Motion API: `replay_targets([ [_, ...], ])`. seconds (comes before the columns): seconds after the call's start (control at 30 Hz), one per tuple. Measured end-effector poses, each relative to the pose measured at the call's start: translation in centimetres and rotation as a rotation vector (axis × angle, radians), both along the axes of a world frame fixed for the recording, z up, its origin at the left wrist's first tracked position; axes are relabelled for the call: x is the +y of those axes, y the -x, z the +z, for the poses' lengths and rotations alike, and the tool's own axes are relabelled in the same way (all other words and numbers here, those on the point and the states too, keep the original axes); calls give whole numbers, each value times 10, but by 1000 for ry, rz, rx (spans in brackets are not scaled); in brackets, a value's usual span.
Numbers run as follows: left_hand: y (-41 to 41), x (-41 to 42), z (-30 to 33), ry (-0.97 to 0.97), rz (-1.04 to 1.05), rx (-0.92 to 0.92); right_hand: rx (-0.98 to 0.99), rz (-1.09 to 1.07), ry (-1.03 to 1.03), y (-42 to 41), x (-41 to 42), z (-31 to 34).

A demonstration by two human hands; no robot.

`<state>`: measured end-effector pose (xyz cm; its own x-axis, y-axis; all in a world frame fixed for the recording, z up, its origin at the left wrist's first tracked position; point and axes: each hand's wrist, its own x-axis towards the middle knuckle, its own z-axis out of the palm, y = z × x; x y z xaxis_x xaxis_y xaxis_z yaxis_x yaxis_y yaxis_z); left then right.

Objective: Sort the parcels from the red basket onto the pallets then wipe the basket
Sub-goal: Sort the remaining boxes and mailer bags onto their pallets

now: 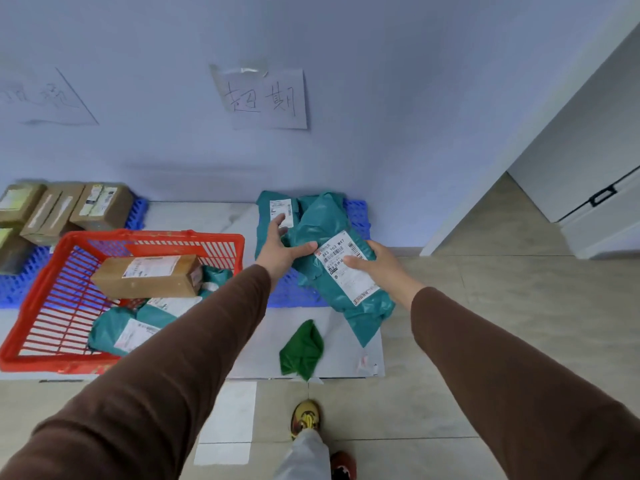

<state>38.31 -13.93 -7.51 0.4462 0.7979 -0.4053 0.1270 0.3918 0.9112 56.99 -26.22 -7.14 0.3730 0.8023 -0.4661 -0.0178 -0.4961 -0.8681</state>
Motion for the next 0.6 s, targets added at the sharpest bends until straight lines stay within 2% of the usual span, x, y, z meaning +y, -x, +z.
replay_targets([
  [0.13,-28,0,-30,154,65,-83,40,-44,14,-19,25,-16],
  [0.27,-53,-9,-50,274,38,-53,101,-115,36,-36,41,-42],
  [0.6,-160,-16,-101,340,82,13,267,-194,109,-127,62,-100],
])
